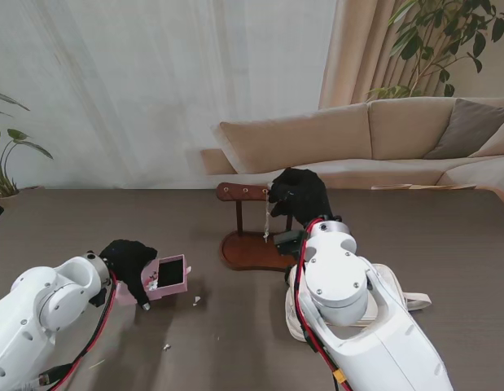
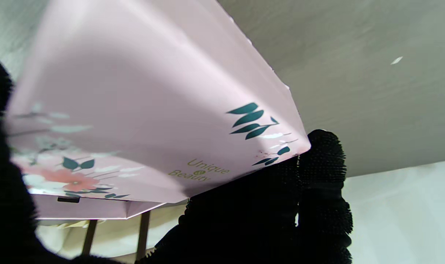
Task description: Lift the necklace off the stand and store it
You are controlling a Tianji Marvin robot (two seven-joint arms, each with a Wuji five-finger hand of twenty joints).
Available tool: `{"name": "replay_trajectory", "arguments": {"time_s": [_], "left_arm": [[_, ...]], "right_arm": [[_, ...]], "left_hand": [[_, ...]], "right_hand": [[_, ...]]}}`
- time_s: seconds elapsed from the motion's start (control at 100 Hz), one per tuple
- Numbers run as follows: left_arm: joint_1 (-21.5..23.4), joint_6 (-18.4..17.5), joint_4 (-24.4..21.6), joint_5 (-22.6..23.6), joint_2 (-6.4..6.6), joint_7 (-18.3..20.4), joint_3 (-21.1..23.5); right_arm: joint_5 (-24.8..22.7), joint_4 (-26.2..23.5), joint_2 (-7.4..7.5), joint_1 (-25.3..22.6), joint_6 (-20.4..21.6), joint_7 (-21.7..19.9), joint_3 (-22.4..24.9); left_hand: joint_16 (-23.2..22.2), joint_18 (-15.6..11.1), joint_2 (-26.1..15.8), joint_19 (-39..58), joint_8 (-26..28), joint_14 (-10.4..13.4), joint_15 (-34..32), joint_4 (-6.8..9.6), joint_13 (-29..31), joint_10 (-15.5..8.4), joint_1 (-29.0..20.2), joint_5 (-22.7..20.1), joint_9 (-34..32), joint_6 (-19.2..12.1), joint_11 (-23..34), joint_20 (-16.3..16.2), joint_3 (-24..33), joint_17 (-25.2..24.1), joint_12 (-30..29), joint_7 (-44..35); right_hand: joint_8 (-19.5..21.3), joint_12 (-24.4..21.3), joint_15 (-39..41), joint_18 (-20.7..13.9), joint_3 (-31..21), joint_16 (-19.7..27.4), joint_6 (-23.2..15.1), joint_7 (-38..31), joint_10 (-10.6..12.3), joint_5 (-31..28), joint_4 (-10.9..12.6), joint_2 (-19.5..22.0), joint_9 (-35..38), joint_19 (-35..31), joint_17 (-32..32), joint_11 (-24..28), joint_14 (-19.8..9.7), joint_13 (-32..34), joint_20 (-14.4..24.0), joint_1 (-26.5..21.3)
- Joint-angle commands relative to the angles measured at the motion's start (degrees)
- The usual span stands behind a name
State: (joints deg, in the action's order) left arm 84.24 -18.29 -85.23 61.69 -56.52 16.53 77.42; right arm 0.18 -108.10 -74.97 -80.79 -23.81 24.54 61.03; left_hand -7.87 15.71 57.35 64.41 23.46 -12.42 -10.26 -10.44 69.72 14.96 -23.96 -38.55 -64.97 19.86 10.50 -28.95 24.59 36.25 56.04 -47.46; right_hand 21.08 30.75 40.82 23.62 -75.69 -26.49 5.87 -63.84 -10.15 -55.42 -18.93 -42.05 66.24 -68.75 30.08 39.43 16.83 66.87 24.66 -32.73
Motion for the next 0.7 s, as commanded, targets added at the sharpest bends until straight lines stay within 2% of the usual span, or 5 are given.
{"name": "replay_trajectory", "arguments": {"time_s": [0.0,0.25,0.46,0.69], "left_arm": [[-1.4,-0.7,-2.0,-0.7,-0.6,1.3,-0.8],[-4.3,-1.8,-3.0,-1.0,-0.76,0.6,-5.2],[-5.9,-2.5,-3.1,-0.4,-0.96,-1.6,-8.9],[-7.4,-2.6,-3.6,-1.0,-1.04,-1.4,-11.9]], "right_arm": [[0.2,-0.8,-0.34,-0.6,0.4,-1.1,-0.6],[0.3,-1.3,-0.19,-1.3,1.1,-1.8,-2.0],[0.2,-1.4,-0.14,-1.6,1.5,-2.2,-3.3],[0.4,-1.2,-0.2,-1.6,1.7,-2.6,-4.4]], "left_hand": [[-0.8,1.2,-7.6,3.4,3.5,9.1,-7.6,-0.19,5.7,-6.5,-30.8,-7.2,-7.2,-9.1,9.7,-1.9,31.8,0.4,5.7,-37.2],[-0.7,1.3,-7.7,4.0,3.6,8.9,-7.9,-0.17,5.7,-6.5,-30.6,-7.0,-7.1,-9.4,9.8,-2.7,31.7,0.2,6.0,-37.3],[-0.8,1.2,-7.6,4.2,3.6,8.9,-8.2,-0.27,5.8,-6.5,-30.4,-7.0,-7.3,-9.5,9.7,-3.0,31.7,0.2,5.9,-37.2],[-0.6,1.1,-7.8,4.1,3.6,9.0,-8.2,-0.33,5.6,-6.6,-30.2,-7.0,-7.2,-9.8,9.6,-3.2,31.7,0.1,5.9,-37.2]], "right_hand": [[0.2,1.1,0.5,-0.1,-1.6,-0.6,-0.6,0.2,-0.8,-0.7,-0.7,-0.5,1.0,-2.2,0.5,-0.5,-0.4,2.7,0.1,-1.3],[0.2,1.1,0.5,-0.2,-1.6,-0.6,-0.6,0.2,-0.8,-0.7,-0.7,-0.5,1.0,-2.2,0.5,-0.5,-0.4,2.7,0.1,-1.3],[0.2,1.1,0.5,-0.3,-1.6,-0.6,-0.6,0.2,-0.7,-0.7,-0.7,-0.5,1.0,-2.3,0.5,-0.5,-0.4,2.7,0.1,-1.3],[0.2,1.1,0.5,-0.2,-1.6,-0.6,-0.6,0.2,-0.7,-0.7,-0.7,-0.5,0.9,-2.3,0.6,-0.5,-0.4,2.7,0.1,-1.3]]}}
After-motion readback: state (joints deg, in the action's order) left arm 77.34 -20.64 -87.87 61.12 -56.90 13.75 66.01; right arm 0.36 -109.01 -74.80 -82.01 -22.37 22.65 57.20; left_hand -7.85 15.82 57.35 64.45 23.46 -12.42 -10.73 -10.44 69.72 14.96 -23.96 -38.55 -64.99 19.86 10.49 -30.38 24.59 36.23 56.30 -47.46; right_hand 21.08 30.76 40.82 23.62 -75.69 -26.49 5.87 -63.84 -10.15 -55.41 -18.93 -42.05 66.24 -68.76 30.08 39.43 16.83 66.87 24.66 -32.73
